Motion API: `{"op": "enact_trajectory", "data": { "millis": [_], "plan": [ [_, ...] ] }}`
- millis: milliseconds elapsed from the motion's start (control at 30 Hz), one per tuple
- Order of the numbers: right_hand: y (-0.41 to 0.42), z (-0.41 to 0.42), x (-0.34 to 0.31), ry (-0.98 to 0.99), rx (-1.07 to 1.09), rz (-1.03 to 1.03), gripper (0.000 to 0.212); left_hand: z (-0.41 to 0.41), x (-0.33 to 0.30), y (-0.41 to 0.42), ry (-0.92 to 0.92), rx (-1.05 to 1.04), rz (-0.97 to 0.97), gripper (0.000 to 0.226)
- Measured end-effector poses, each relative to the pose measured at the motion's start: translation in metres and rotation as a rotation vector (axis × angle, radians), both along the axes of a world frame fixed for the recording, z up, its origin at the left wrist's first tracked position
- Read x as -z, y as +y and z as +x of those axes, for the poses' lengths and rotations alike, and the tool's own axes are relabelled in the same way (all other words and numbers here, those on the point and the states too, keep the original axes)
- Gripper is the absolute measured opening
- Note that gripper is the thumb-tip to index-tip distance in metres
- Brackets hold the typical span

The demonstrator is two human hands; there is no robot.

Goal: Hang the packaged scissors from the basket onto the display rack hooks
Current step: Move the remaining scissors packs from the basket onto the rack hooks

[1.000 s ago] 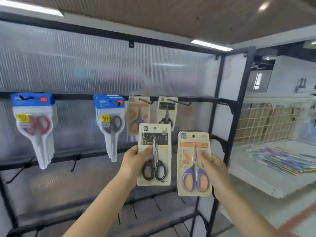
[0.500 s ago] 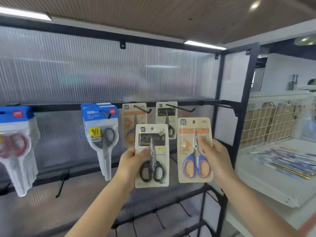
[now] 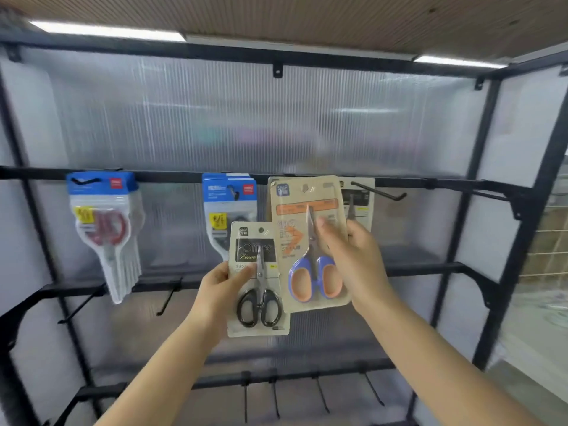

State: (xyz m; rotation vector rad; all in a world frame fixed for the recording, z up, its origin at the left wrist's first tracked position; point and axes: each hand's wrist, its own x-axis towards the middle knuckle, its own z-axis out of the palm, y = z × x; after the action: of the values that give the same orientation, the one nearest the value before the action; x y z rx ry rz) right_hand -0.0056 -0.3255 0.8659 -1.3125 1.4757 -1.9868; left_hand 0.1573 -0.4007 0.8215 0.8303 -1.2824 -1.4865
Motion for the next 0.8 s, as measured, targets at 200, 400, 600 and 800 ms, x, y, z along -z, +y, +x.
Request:
{"op": "enact_trajectory", "data": {
  "millis": [200,400,600,800],
  "plan": [
    [-0.004,-0.003,0.002,-0.01,0.003,-0.017,0.011,0.018,0.003,0.0,-0.058,-0.058,-0.023,0.01],
    [-0.005,-0.009,0.008,-0.037,-0.011,-0.015,0.009,0.021,0.006,-0.001,-0.076,-0.07,-0.021,0.016],
    [-0.036,-0.01,0.013,-0.053,0.008,0.056,0.018,0.018,0.015,-0.005,-0.096,-0.09,-0.003,0.016],
    [-0.08,-0.019,0.014,-0.039,0.051,0.067,0.022,0.022,0.022,-0.014,-0.1,-0.137,0.022,0.015]
  ]
}}
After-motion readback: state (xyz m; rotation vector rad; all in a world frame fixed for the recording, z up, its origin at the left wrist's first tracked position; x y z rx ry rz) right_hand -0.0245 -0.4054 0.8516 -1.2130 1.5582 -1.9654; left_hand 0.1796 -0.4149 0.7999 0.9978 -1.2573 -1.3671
